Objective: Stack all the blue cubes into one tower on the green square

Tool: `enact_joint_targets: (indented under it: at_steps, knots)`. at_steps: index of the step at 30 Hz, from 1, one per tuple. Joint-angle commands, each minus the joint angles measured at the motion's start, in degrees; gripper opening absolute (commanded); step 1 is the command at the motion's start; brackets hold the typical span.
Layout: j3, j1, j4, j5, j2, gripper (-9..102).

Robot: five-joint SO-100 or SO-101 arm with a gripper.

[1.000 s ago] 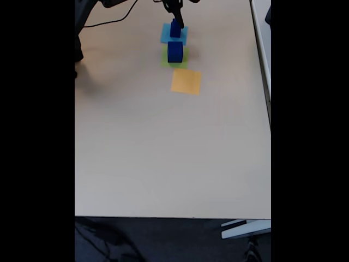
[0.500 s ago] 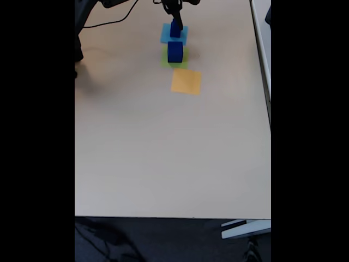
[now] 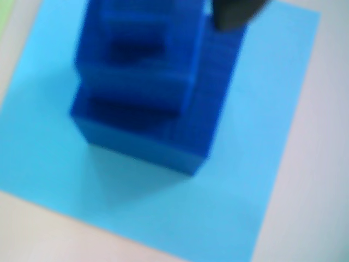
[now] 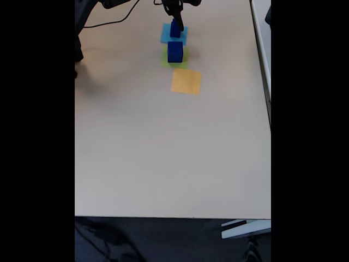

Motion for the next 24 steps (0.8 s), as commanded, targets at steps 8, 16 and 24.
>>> enact_joint_targets:
  at_steps: [8, 16, 24]
  knots:
    - [0.0, 0.4, -1.1, -0.4, 5.4, 28]
    - [0.2, 0.5, -1.1, 0.0, 5.4, 27]
    - [0.2, 0.6, -1.1, 0.0, 5.4, 24]
